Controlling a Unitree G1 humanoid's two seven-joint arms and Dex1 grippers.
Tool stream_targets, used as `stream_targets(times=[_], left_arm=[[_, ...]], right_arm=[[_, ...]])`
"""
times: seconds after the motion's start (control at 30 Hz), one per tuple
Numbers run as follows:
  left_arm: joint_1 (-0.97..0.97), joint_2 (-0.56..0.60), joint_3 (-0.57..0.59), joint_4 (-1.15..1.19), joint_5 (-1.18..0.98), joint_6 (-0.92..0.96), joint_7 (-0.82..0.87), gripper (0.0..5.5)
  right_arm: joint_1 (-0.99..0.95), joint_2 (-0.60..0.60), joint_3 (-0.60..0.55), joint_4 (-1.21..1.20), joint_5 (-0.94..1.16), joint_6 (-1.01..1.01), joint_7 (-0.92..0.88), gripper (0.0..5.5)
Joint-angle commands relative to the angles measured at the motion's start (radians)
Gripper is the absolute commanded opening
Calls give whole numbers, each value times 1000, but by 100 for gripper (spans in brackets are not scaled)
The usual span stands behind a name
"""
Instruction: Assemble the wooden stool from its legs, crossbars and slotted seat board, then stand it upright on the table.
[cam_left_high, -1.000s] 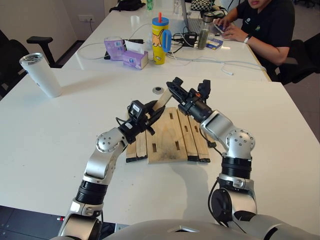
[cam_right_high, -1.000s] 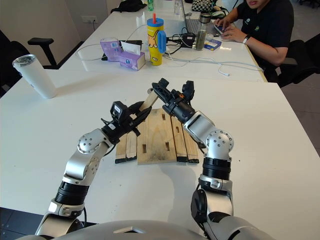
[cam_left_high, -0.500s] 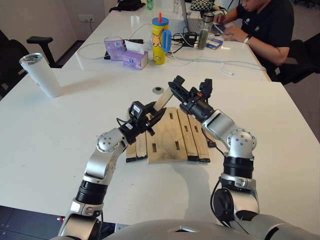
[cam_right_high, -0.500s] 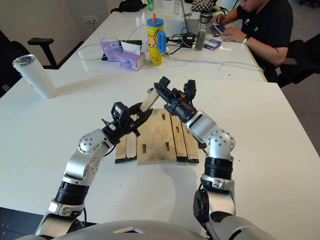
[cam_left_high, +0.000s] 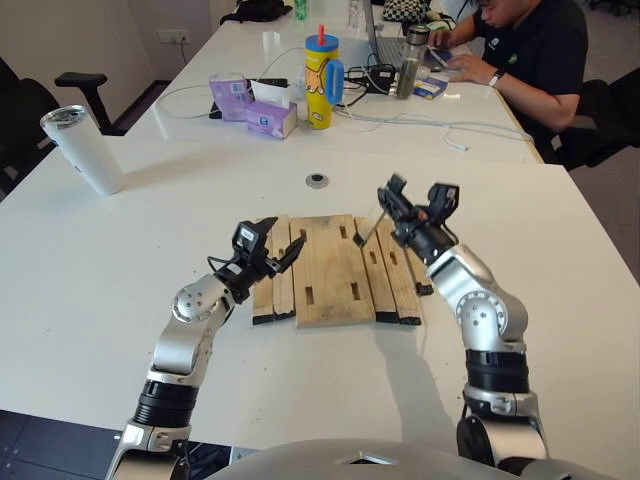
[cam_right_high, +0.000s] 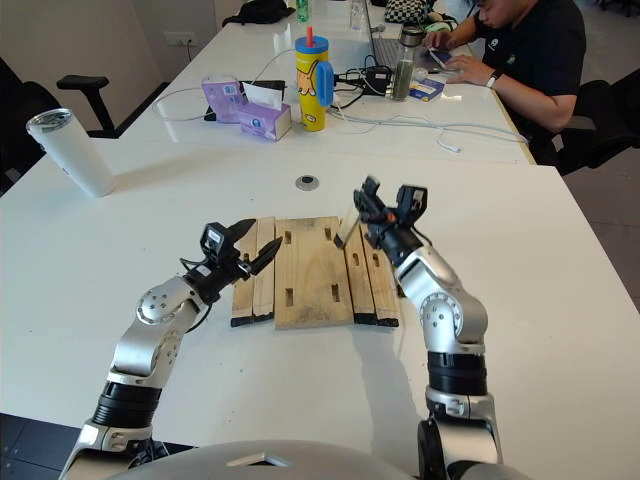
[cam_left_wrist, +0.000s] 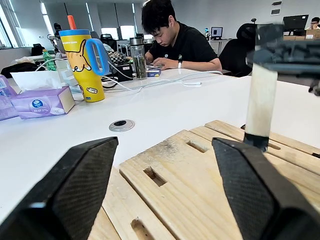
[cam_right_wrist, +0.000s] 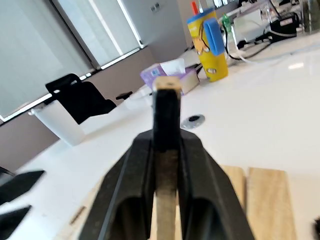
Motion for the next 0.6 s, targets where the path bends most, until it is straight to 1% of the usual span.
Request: stream_targets(times=[0.03,0.17,0.3,0.4,0.6], left_arm=[[-1,3,9,7,13,-7,11,348],[3,6,11,1,15,-5,12,348],[8,4,11,-2,14,0,14,348],[12,-5,10,-5,14,-4,24,348],[8,-15,12,-6,6,-8,27,348]], right_arm=[[34,-3,20,0,-115,-95,-26,41],[40,10,4,29,-142,-123,-29,41],[38,20,17,53,-169,-137,-28,41],[19,38,14,83,-176,-145,-32,41],[-20,36,16,115,-192,-149,-21,41]])
